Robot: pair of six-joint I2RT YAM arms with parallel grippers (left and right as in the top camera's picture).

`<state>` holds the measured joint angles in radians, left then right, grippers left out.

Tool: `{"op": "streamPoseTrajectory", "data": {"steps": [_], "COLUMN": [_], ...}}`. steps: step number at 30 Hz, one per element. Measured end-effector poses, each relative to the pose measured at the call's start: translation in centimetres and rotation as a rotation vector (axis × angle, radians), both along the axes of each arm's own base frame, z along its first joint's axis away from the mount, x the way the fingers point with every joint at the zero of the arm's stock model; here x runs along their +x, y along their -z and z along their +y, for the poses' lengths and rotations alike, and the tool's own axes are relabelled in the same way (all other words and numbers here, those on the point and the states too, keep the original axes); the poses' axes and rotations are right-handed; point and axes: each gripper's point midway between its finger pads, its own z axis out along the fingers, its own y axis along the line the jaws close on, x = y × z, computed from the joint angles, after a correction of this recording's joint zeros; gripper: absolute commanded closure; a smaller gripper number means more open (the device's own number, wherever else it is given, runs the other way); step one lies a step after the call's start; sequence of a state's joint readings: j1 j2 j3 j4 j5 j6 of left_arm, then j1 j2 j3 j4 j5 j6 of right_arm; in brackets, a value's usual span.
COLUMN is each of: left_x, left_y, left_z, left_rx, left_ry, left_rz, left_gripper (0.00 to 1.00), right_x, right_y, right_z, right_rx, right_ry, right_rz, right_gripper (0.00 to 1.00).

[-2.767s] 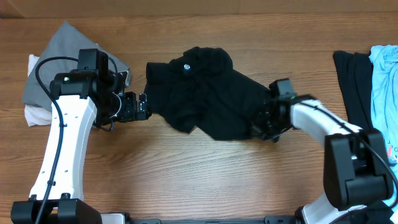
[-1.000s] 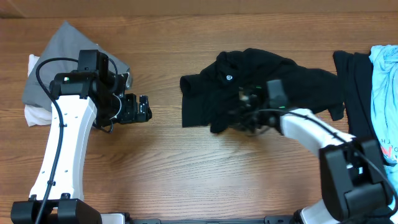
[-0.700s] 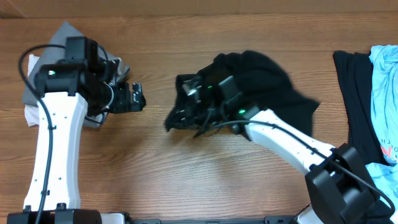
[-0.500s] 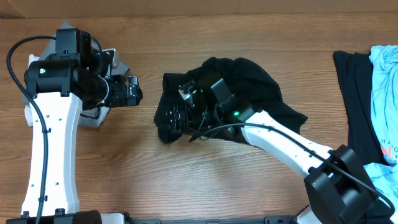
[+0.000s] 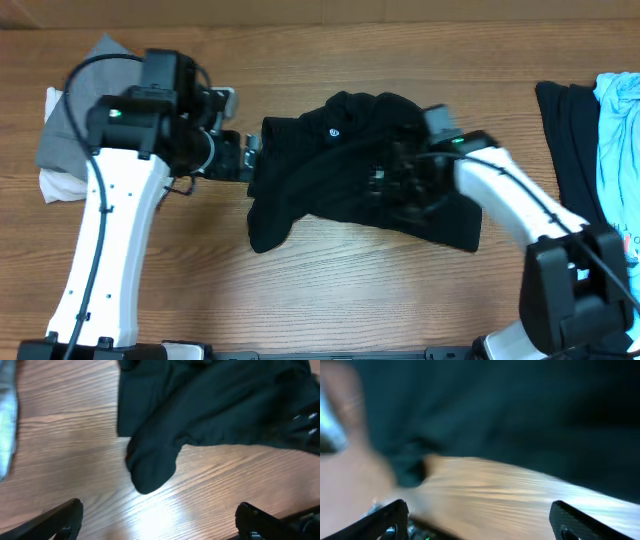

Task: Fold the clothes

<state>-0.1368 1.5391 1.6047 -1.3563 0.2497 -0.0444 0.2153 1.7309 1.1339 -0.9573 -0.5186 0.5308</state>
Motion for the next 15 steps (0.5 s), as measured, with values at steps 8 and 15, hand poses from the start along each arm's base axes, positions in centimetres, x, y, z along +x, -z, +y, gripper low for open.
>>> {"op": "streamPoseTrajectory", "data": {"steps": [8, 15], "left_x": [-1.0, -2.8], "left_y": [4.5, 7.6], "left_z": [-0.7, -1.2], "left_rx": [-0.008, -0.041], "left_ry": [0.021, 0.030], "left_rz": [0.077, 0.163], "left_gripper": [0.00, 0.00], "right_x": [-3.9, -5.5], "right_y": [4.4, 5.9], "right_z": [-8.0, -8.1], "right_rx": [-0.096, -0.090], "right_ry": [0.150, 0.131], "right_rz": [0.161, 0.169], "right_gripper": [0.22, 0.41]}}
